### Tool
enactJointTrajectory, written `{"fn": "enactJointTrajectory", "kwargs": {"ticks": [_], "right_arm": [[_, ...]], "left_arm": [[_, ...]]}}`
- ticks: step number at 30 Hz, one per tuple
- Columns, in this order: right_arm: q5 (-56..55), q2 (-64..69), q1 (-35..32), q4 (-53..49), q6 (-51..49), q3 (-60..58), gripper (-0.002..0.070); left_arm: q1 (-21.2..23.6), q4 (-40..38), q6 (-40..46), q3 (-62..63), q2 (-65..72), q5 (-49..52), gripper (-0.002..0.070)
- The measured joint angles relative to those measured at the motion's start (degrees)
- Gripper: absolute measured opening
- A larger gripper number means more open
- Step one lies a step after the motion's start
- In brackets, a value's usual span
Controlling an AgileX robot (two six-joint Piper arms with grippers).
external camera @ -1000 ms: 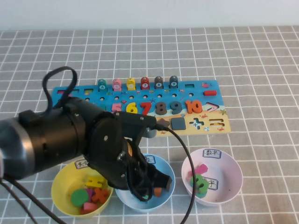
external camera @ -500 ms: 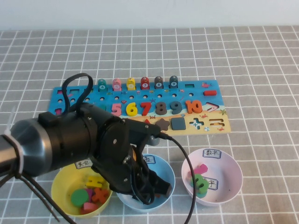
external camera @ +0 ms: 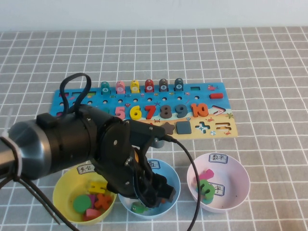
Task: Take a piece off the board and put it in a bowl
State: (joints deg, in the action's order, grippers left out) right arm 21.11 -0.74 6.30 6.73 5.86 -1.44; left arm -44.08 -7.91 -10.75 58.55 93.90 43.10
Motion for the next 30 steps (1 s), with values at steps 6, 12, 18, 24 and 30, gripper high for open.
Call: {"fn": "enactJointTrajectory", "kwargs": {"ticks": [6,12,18,24,30], "right_arm": [[0.0,0.0,0.0,0.0,0.0,0.0,-0.0017],[0.0,0.0,0.0,0.0,0.0,0.0,-0.0017],[0.0,0.0,0.0,0.0,0.0,0.0,-0.0017],[0.0,0.0,0.0,0.0,0.0,0.0,-0.0017],[0.0,0.0,0.0,0.0,0.0,0.0,-0.0017]], "left_arm": [[0.0,0.27,0.11,0.0,-3.65,0.65,0.0405],[0.0,7.06,1.16,-2.11,-14.35,-0.61,0.014],[0.0,19.53,-7.37,-8.64,-25.76,-4.25,0.0011],[0.0,26.86,-15.62,-18.62,-40.26,-13.1,0.0001],[0.0,27.21,-17.15,-28.84,-53.72,-23.22,0.0]]}}
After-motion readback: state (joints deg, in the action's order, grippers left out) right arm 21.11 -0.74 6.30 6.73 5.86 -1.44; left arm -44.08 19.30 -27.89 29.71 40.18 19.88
